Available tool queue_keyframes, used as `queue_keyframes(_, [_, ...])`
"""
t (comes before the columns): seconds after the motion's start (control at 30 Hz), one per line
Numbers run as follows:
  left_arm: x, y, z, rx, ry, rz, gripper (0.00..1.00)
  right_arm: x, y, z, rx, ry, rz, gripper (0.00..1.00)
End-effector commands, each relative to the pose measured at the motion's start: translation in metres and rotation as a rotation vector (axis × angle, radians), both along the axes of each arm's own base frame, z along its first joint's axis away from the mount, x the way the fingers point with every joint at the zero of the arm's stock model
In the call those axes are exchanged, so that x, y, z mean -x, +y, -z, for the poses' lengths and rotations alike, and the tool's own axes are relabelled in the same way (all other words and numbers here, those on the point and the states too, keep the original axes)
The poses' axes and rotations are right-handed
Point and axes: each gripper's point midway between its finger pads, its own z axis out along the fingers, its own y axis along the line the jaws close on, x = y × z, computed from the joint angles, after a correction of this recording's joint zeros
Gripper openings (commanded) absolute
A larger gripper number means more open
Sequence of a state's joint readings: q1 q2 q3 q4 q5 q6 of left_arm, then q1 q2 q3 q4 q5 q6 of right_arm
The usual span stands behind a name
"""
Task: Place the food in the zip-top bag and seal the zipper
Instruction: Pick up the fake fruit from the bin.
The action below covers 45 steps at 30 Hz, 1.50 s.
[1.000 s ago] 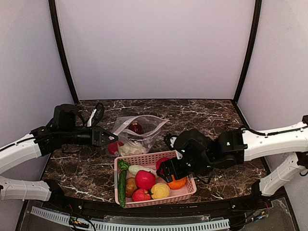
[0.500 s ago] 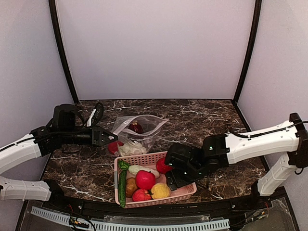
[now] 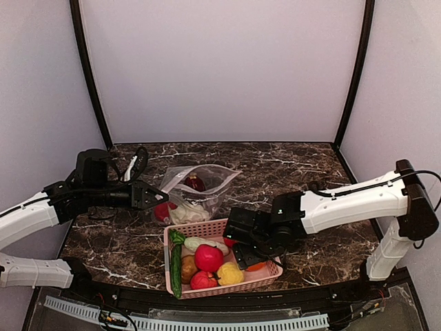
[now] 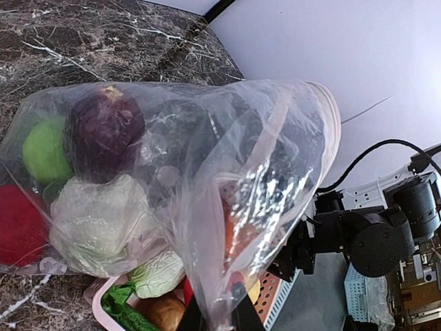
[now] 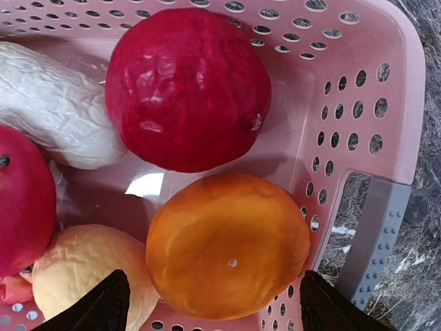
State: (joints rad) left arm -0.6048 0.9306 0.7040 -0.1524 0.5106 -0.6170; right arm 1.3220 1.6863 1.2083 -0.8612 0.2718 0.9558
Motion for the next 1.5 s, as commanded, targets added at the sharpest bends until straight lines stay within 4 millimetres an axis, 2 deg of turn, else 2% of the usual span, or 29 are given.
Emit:
queue_keyframes(0.0, [0.002, 0.006, 0.0, -0.007, -0.002, -0.016, 0.01, -0.009, -0.008, 0.008, 0.065, -0.021, 0.034, 0.83])
queue_keyframes(0.13, [0.002, 0.006, 0.0, -0.01, -0.003, -0.016, 0.01, -0.011, 0.008, 0.011, 0.046, -0.015, -0.004, 0.84])
queue_keyframes(0.27, [0.001, 0.004, -0.001, -0.012, -0.004, -0.013, 0.01, -0.004, 0.04, 0.01, -0.073, 0.018, -0.07, 0.83])
queue_keyframes(0.33, [0.0, 0.004, -0.002, -0.014, -0.006, -0.013, 0.01, -0.003, 0.047, 0.007, -0.099, 0.019, -0.088, 0.83])
queue_keyframes(0.5, [-0.001, 0.004, -0.002, -0.018, -0.011, -0.011, 0.01, -0.004, 0.035, 0.012, -0.059, 0.015, -0.066, 0.85])
queue_keyframes(0.67, [-0.001, 0.003, 0.0, -0.02, -0.003, -0.009, 0.01, -0.005, 0.016, 0.019, -0.023, 0.032, -0.009, 0.93])
queue_keyframes(0.93, [-0.003, 0.002, -0.001, -0.016, -0.005, -0.011, 0.01, -0.007, 0.009, 0.029, 0.002, 0.048, 0.009, 0.96])
queue_keyframes(1.23, [-0.003, 0.002, -0.002, -0.019, -0.008, -0.01, 0.01, -0.007, 0.013, 0.029, -0.017, 0.048, -0.003, 0.88])
queue_keyframes(1.47, [-0.003, 0.002, -0.002, -0.019, -0.01, -0.011, 0.01, -0.009, 0.011, 0.021, -0.04, 0.028, 0.006, 0.82])
